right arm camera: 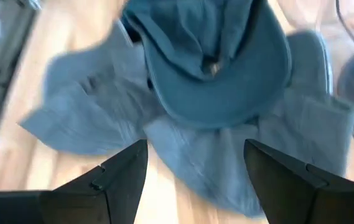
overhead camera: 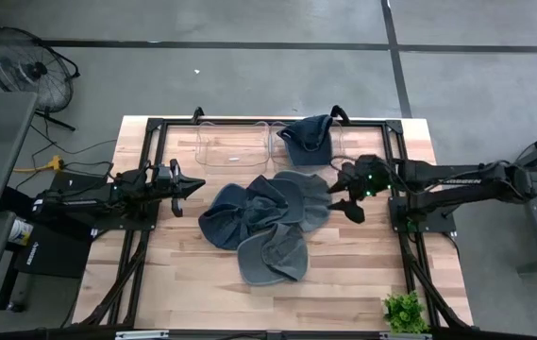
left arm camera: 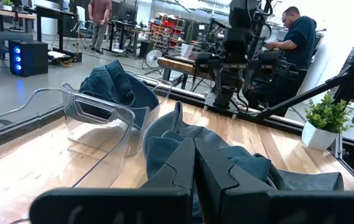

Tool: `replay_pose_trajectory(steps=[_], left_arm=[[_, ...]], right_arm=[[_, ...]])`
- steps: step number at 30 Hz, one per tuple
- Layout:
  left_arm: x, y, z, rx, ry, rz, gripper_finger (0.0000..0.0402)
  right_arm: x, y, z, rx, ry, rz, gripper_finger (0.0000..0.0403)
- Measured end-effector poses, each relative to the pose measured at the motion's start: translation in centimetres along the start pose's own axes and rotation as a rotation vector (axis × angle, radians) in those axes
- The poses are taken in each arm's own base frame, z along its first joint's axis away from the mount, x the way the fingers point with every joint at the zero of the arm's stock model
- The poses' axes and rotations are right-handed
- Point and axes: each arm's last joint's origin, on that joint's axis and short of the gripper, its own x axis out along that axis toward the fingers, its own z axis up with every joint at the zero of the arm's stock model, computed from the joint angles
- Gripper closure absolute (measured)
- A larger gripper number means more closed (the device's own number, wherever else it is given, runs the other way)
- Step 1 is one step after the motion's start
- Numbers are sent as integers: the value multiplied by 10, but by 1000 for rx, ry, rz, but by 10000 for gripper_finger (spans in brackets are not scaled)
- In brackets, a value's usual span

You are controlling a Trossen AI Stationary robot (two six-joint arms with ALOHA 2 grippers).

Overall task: Pick & Place hat
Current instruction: Put the gray cap into the left transparent bin

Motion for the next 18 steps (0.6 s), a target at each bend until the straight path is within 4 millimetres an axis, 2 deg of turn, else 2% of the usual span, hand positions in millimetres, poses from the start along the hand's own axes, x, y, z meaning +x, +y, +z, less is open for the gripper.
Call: replay_pose_trajectory(steps=[5, 12, 18], left_arm=[[0, 0, 0, 0, 0, 0, 401], [0, 0, 0, 0, 0, 0, 401], [0, 0, 0, 0, 0, 0, 401]], right_arm=[[1, 5, -9, -11, 66, -122, 143], [3, 3, -21, 75, 151, -256, 144], [14, -2, -25, 89, 214, -345, 144]])
